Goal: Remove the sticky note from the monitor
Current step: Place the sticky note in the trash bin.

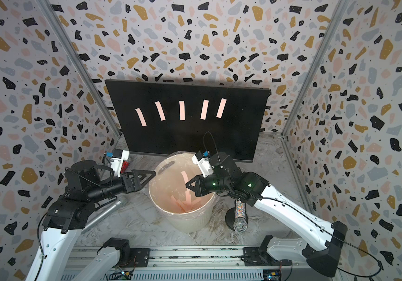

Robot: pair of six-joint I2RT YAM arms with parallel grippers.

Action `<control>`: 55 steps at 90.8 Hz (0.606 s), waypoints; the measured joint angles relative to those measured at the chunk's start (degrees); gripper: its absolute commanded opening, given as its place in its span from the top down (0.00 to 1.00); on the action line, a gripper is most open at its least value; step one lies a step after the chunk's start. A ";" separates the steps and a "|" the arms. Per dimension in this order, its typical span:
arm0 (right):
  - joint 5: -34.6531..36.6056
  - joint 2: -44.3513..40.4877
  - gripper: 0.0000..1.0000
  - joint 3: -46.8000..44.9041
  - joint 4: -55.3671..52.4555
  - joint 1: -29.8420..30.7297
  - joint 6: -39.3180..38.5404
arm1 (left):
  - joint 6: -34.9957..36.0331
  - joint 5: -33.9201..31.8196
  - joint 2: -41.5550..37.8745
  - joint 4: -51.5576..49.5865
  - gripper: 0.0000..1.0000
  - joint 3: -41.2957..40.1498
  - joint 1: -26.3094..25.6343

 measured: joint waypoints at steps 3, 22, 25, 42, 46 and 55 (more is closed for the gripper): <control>0.94 0.52 1.00 0.76 -1.03 0.61 -0.55 | 0.02 0.00 0.00 -0.07 0.01 0.00 -0.04; 5.95 2.89 1.00 4.13 -6.01 2.51 -3.19 | 0.63 -0.04 0.17 -0.96 0.01 -0.13 -0.33; 6.67 3.23 1.00 4.50 -6.69 2.71 -3.58 | 0.83 -0.04 0.17 -1.07 0.01 -0.28 -0.35; 9.90 5.29 1.00 6.91 -10.51 3.54 -5.14 | 1.49 -0.42 0.55 -2.60 0.01 -0.83 -0.57; 10.62 5.81 1.00 7.52 -11.39 3.72 -5.38 | 1.51 -0.55 0.74 -2.97 0.01 -0.94 -0.66; 11.65 6.75 0.98 8.70 -12.81 4.04 -5.90 | 1.53 -0.68 1.18 -3.39 0.01 -0.94 -0.68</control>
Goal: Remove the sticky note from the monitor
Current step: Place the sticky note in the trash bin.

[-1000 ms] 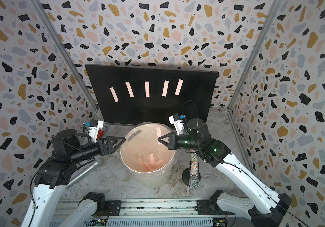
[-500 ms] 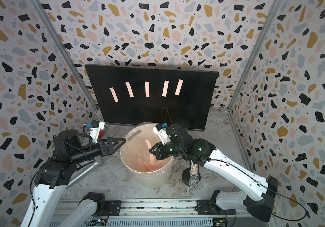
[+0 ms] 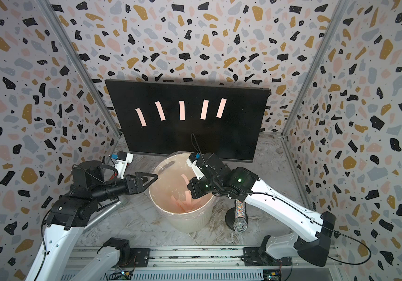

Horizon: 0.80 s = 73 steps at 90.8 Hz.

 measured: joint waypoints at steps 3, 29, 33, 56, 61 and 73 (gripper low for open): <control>0.31 0.28 0.95 0.31 -0.37 0.07 -0.07 | 0.00 -0.02 0.11 0.00 0.01 0.00 0.00; 2.16 1.44 0.78 1.38 -2.78 0.37 -1.11 | 0.48 -1.18 0.26 -0.28 0.06 -0.22 -0.09; 2.40 1.44 0.75 1.53 -2.97 0.37 -1.36 | 0.79 -1.36 0.39 -0.52 0.08 -0.46 -0.13; 4.50 1.38 0.62 3.32 -4.44 0.37 -2.86 | 1.55 -2.40 1.95 -1.84 0.23 -1.16 -0.44; 5.27 1.22 0.59 3.67 -4.79 0.37 -3.30 | 1.79 -2.49 2.19 -2.10 0.26 -1.16 -0.55; 6.84 0.76 0.47 4.70 -5.27 0.37 -4.72 | 2.36 -2.64 2.75 -2.56 0.33 -1.16 -0.90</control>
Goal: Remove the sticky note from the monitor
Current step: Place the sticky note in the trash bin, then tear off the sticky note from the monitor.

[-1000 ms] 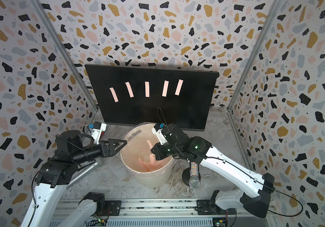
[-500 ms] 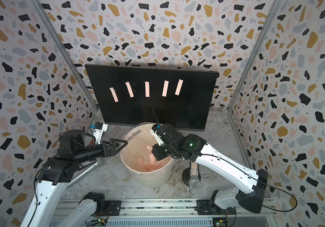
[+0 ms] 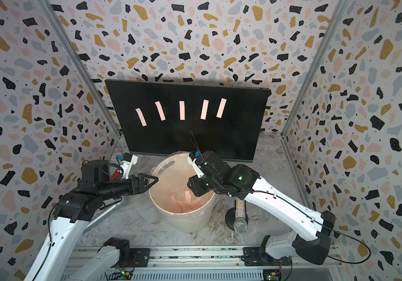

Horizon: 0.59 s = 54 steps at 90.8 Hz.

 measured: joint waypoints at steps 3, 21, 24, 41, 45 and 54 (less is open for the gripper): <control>0.48 -0.11 0.44 0.39 -0.17 0.00 -0.46 | 0.13 -0.02 0.13 0.00 0.35 0.00 -0.02; 5.07 -1.57 0.31 4.39 -0.83 -0.09 -4.37 | 0.48 -0.22 0.59 -0.02 0.42 -0.04 -0.20; 5.86 -1.92 0.29 5.18 -0.83 -0.39 -5.11 | 0.52 -0.22 0.63 -0.02 0.43 -0.04 -0.24; 7.85 -2.95 0.24 9.55 -0.76 -5.77 -7.89 | 0.72 -0.66 1.01 -0.15 0.51 -0.04 -0.37; 8.11 -2.95 0.23 10.32 -0.76 -7.43 -8.46 | 0.70 -0.76 1.16 -0.26 0.53 -0.04 -0.37; 8.31 -2.49 0.21 12.11 -0.83 -11.08 -9.11 | 0.74 -0.83 1.49 -0.50 0.59 -0.04 -0.39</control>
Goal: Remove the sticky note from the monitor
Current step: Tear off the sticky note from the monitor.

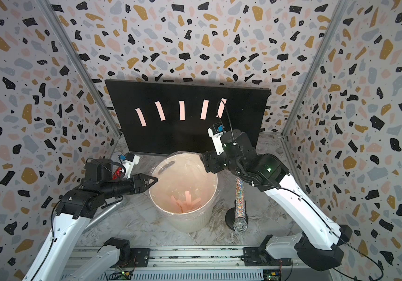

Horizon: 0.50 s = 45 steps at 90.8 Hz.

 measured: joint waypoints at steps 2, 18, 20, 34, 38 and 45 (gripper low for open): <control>-0.07 0.24 0.21 0.59 -0.07 -0.90 -0.11 | 0.04 0.00 0.04 0.00 0.60 0.00 -0.02; -2.16 3.39 0.20 5.29 0.02 -6.75 -0.07 | -0.02 0.04 0.04 0.20 0.64 0.02 -0.24; -2.51 3.96 0.20 5.92 0.02 -7.54 0.02 | -0.02 0.04 0.04 0.24 0.64 0.00 -0.24; -5.22 7.67 0.20 8.55 0.28 -11.85 1.33 | -0.07 0.07 0.07 0.61 0.65 0.02 -0.24; -6.03 8.55 0.20 8.83 0.66 -12.85 1.97 | -0.07 0.11 0.15 0.72 0.65 0.02 -0.26; -7.21 9.73 0.21 8.87 1.55 -14.12 2.97 | -0.07 0.31 0.28 0.83 0.65 0.02 -0.26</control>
